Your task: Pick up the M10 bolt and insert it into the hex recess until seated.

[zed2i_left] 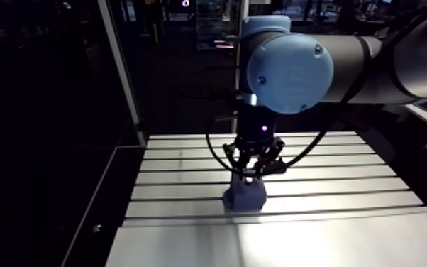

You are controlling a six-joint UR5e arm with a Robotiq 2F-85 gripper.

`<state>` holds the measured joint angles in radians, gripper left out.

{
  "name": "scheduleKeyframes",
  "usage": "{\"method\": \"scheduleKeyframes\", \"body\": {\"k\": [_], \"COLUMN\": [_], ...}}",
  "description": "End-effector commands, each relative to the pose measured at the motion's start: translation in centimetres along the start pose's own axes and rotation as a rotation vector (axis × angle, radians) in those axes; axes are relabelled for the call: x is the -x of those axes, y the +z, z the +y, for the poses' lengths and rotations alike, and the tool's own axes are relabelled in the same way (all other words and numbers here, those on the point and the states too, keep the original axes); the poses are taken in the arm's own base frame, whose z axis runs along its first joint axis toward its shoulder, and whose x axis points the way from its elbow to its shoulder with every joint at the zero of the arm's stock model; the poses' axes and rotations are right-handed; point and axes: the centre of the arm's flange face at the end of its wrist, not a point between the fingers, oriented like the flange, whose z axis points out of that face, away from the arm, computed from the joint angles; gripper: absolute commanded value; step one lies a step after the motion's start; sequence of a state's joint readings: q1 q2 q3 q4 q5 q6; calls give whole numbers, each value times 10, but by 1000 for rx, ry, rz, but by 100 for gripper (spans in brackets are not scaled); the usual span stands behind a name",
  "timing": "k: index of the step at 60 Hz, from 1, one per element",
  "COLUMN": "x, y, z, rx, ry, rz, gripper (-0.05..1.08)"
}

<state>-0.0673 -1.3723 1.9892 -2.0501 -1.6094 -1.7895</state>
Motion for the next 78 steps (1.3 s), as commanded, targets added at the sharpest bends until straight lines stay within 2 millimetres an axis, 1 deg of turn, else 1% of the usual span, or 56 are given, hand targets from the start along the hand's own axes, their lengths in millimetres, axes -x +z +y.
{"method": "scheduleKeyframes", "body": {"k": [1, 78], "x": [1, 1], "y": [3, 7], "z": [-1, -3], "rx": [1, 2], "ry": [-1, -4], "rz": [-6, -10], "gripper": [54, 60]}}
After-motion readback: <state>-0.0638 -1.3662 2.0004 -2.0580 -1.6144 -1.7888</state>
